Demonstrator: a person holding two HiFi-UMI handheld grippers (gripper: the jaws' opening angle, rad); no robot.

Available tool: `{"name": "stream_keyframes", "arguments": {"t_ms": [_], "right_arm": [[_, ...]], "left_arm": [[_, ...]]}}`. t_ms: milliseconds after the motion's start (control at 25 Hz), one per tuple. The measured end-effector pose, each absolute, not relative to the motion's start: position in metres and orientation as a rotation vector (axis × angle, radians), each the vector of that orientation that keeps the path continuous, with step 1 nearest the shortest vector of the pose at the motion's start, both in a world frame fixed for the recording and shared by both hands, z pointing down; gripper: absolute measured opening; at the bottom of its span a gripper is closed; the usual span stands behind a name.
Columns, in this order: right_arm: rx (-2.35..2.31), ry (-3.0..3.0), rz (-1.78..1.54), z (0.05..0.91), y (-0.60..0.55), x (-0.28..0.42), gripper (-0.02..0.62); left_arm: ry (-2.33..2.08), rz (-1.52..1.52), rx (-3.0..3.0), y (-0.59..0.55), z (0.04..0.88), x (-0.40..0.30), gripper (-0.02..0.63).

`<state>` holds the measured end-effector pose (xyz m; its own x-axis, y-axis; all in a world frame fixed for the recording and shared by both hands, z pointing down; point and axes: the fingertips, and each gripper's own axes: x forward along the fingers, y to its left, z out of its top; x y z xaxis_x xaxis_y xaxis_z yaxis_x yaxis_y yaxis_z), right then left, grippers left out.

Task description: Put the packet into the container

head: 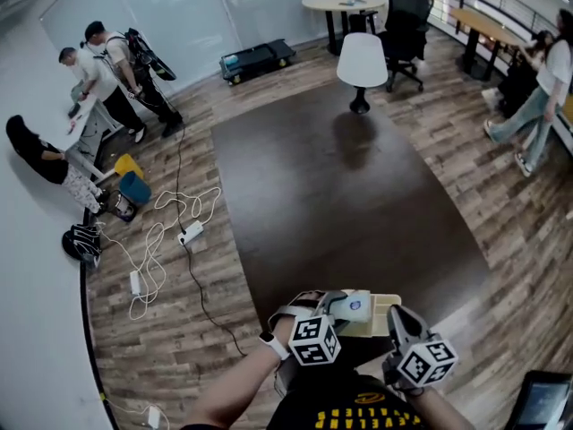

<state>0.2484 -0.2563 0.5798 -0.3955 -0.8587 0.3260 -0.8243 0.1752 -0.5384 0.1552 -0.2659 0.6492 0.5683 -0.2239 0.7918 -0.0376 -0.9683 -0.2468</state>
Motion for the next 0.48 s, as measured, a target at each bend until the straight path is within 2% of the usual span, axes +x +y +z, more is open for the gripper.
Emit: {"name": "stream_keyframes", "arguments": {"t_ms": [480], "right_arm": [[-1.737, 2.322, -1.071, 0.580, -0.248, 0.251, 0.012]], "left_arm": [[0.039, -1.500, -2.424, -0.238, 0.663, 0.162, 0.232]]}}
